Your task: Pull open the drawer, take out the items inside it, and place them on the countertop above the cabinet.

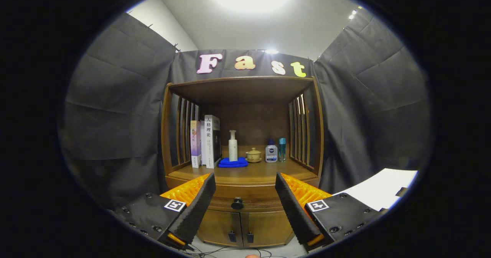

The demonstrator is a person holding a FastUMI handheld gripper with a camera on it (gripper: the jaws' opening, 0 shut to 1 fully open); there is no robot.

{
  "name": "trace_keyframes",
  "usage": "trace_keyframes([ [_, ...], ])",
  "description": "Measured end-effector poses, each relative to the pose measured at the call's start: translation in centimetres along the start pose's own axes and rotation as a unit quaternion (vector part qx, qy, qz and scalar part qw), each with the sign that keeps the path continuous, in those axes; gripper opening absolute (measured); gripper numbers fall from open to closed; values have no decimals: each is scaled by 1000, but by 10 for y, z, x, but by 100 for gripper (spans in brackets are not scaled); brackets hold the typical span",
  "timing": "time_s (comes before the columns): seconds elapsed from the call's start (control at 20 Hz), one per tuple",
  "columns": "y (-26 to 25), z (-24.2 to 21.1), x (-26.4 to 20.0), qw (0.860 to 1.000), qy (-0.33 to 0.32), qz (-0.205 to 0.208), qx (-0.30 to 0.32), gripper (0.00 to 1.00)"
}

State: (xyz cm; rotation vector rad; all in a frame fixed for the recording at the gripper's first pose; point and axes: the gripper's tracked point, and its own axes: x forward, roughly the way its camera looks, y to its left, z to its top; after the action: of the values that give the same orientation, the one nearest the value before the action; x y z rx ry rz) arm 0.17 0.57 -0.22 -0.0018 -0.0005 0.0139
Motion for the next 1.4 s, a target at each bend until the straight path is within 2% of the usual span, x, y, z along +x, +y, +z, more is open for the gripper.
trace_keyframes([
  [0.35,6,-8,18,1000,4,14,3,99],
  [0.7,10,-30,60,999,27,17,-5,99],
  [1.4,51,-118,146,994,93,56,-20,99],
])
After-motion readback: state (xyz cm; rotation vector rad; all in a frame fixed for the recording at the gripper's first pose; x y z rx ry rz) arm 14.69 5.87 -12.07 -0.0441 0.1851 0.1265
